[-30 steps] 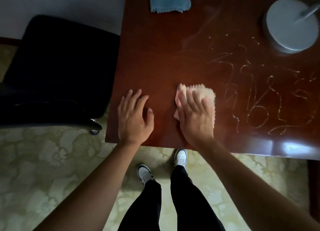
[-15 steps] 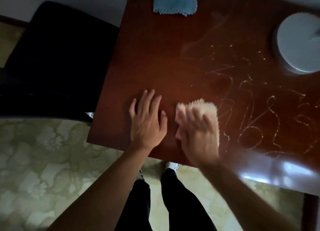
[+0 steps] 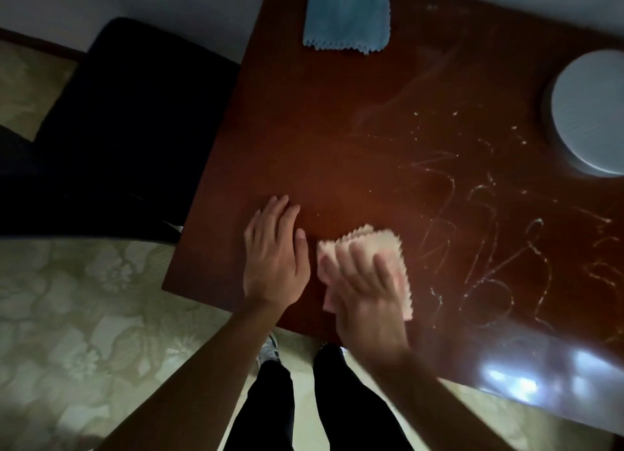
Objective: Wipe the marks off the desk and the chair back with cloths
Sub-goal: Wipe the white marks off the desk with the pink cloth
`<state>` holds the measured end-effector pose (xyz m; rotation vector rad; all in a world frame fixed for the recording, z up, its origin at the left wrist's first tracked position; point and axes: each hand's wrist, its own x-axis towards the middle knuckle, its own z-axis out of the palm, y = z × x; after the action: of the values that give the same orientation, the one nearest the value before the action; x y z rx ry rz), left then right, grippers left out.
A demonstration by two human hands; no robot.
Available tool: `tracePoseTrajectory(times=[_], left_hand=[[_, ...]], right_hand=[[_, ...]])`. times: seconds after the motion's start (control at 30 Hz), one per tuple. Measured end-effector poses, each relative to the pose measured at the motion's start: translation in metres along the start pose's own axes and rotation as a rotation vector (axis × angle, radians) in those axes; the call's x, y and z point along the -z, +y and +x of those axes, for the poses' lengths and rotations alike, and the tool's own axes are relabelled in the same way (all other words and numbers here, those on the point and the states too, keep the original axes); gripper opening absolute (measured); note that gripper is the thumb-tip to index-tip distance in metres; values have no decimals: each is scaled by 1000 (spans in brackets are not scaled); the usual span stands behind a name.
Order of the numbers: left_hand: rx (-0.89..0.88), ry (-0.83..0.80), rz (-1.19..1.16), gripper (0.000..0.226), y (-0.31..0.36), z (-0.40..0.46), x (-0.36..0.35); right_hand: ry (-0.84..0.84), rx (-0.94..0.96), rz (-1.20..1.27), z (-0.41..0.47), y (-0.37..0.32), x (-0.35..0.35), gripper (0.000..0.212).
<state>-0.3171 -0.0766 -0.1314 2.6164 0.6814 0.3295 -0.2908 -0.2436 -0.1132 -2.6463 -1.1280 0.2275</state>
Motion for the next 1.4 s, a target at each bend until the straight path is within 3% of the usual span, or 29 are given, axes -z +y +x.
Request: tracePoseTrajectory(times=[0.13,0.3,0.43,0.53,0.77,0.83,0.93,1.03,1.1,1.17,1.27,1.4], left_hand=[[48,43,-1,37,2,1,-3],[70,57,-32,38,3,2,-3],[71,44,7,39,-3,-2,-5],[65,39,18,39,-1,-2,-6],[72,61,43,38,0,1,-4],[68,50,58,38,1,0,-4],[75,51,60,37,2,2,-5],[55,48,68,37,1,3,-6],[37,51,62,37,0,2,-5],[21,60,62,37,0,2,-6],[28,60,75,37,-1,1,-6],[26,52,70,37,1,0,-5]], right_hand=[[-35,85,40,39,-3,-1,50],[59,-36,31,137,13,11,44],[27,167,39,81,14,2,49],[25,188,163,23,10,-2,38],[-1,206,186,79,11,1,35],[49,166,235,57,21,0,35],[250,-45,369,25,51,15,41],[389,-243,428,59,76,35,36],[361,-287,425,102,81,40,27],[284,-196,429,124,76,36,24],[146,37,445,83,52,28,27],[-35,93,552,22,50,31,30]])
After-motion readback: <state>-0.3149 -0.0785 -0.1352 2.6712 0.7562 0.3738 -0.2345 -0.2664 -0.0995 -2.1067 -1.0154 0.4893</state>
